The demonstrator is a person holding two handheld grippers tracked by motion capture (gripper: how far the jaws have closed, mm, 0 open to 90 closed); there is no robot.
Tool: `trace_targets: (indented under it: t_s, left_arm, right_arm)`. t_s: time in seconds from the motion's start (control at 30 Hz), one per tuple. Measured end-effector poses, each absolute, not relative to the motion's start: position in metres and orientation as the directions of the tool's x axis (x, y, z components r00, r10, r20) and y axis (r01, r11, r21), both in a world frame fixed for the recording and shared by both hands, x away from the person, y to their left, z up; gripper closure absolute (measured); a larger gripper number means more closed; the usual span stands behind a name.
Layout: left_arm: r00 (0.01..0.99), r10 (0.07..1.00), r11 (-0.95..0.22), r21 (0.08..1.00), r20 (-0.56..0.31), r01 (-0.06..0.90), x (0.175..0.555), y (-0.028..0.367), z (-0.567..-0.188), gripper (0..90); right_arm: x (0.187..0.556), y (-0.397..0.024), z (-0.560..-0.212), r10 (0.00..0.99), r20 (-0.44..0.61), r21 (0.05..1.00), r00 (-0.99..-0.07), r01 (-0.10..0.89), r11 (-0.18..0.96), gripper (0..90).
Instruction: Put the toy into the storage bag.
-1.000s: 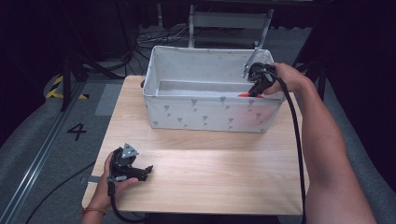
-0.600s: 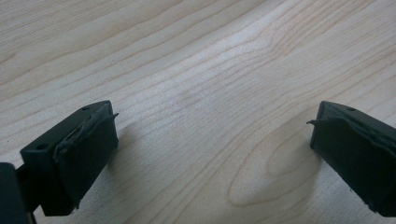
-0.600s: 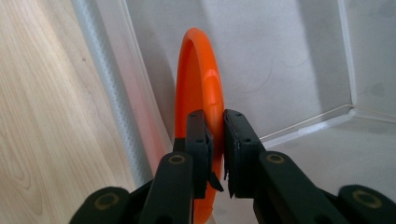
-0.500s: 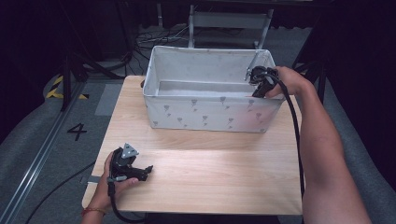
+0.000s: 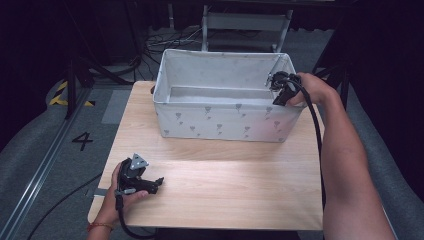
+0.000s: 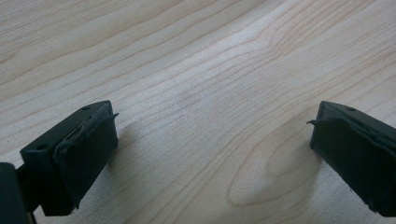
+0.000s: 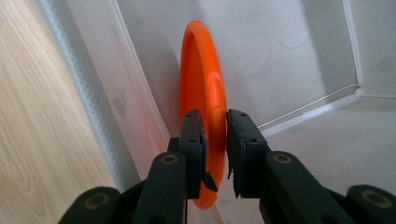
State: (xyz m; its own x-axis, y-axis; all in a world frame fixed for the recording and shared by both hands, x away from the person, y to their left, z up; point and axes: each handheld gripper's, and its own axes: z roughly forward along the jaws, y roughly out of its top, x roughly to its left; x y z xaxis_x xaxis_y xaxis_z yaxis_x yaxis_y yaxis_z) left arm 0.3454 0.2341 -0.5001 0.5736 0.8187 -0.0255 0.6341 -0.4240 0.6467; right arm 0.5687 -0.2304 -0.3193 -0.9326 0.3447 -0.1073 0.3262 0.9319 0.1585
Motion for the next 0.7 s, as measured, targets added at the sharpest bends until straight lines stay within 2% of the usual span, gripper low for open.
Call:
trace_targets:
  t_s: [0.2,0.23,0.4,0.57,0.7]
  left_arm:
    - [0.574,0.819,-0.424,0.647,-0.026,0.634,0.345,0.234,-0.500,1.1]
    - [0.573,0.819,-0.424,0.647,-0.026,0.634,0.345,0.234,-0.500,1.1]
    - [0.573,0.819,-0.423,0.647,-0.026,0.634,0.345,0.234,-0.500,1.1]
    - [0.574,0.818,-0.425,0.647,-0.024,0.633,0.346,0.234,-0.500,1.0]
    - [0.578,0.816,-0.430,0.645,-0.023,0.632,0.347,0.234,-0.500,0.6]
  right_arm:
    - [0.567,-0.233,-0.316,0.360,-0.140,0.187,-0.922,0.333,0.924,70.4]
    - [0.565,-0.236,-0.312,0.373,-0.146,0.237,-0.916,0.334,0.912,66.7]
    - [0.560,-0.240,-0.304,0.397,-0.156,0.317,-0.904,0.335,0.887,63.4]
    - [0.553,-0.248,-0.296,0.448,-0.147,0.444,-0.882,0.345,0.827,54.7]
    - [0.542,-0.252,-0.293,0.479,-0.156,0.510,-0.864,0.344,0.788,48.6]
